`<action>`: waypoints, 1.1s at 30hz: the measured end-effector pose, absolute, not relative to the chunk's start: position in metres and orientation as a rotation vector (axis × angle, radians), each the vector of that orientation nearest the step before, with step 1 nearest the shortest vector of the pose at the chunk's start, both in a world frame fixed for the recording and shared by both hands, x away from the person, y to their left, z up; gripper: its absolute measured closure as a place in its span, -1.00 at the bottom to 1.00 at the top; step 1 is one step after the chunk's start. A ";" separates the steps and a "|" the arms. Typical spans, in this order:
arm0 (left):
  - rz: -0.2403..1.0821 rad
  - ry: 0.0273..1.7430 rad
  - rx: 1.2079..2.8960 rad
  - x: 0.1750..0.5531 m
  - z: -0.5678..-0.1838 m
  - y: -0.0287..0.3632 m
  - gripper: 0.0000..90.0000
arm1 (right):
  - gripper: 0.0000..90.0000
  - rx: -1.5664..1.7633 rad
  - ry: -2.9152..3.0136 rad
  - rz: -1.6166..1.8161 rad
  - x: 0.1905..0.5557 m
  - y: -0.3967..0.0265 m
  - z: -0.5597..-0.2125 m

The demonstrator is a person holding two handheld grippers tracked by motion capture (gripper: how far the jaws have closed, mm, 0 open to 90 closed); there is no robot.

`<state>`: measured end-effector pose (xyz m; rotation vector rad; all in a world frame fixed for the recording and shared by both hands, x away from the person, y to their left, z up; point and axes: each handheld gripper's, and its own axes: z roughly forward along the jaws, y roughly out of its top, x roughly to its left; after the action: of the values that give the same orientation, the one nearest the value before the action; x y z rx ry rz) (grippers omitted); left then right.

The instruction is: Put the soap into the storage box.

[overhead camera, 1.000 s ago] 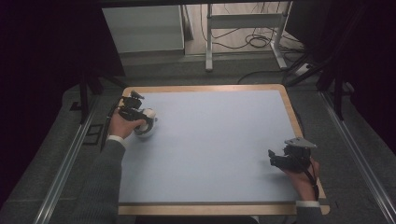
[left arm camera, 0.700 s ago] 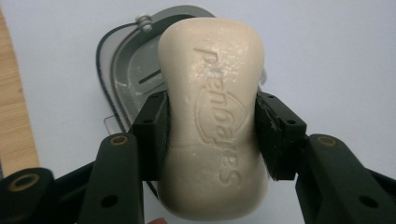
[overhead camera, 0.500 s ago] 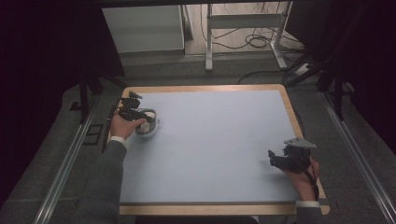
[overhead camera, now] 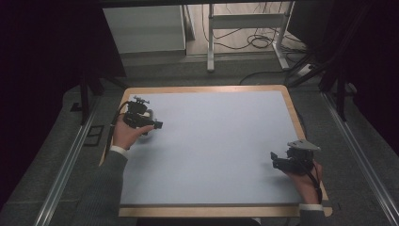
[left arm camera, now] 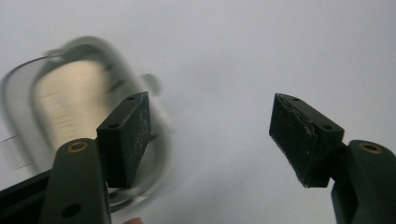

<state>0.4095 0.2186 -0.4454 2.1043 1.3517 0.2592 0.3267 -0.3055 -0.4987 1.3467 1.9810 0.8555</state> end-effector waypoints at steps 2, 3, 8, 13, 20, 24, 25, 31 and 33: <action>0.277 1.300 2.092 0.400 -0.447 0.215 -0.35 | -0.75 1.346 1.978 0.857 0.326 -0.306 -0.498; 0.278 1.269 2.090 0.395 -0.447 0.213 -0.34 | -0.75 1.346 1.976 0.859 0.326 -0.306 -0.498; 0.273 1.193 2.105 0.370 -0.457 0.204 -0.35 | -0.75 1.337 1.980 0.861 0.325 -0.305 -0.498; 0.252 1.154 2.084 0.347 -0.472 0.201 -0.35 | -0.75 1.333 1.986 0.856 0.325 -0.304 -0.498; 0.211 1.109 2.093 0.325 -0.490 0.200 -0.38 | -0.75 1.327 1.986 0.847 0.325 -0.303 -0.498; 0.260 1.108 2.093 0.312 -0.499 0.201 -0.39 | -0.75 1.324 1.983 0.844 0.324 -0.303 -0.499; 0.271 1.101 2.100 0.308 -0.502 0.202 -0.39 | -0.75 1.321 1.981 0.845 0.324 -0.303 -0.498; 0.241 1.115 2.084 0.296 -0.518 0.209 -0.41 | -0.75 1.325 1.979 0.847 0.324 -0.304 -0.498; 0.228 1.129 2.057 0.293 -0.522 0.213 -0.41 | -0.75 1.322 1.979 0.847 0.324 -0.303 -0.498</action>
<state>0.2932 0.2133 -0.5221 2.0572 1.1289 0.2280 0.3236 -0.3028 -0.4978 1.3220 1.9793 0.8473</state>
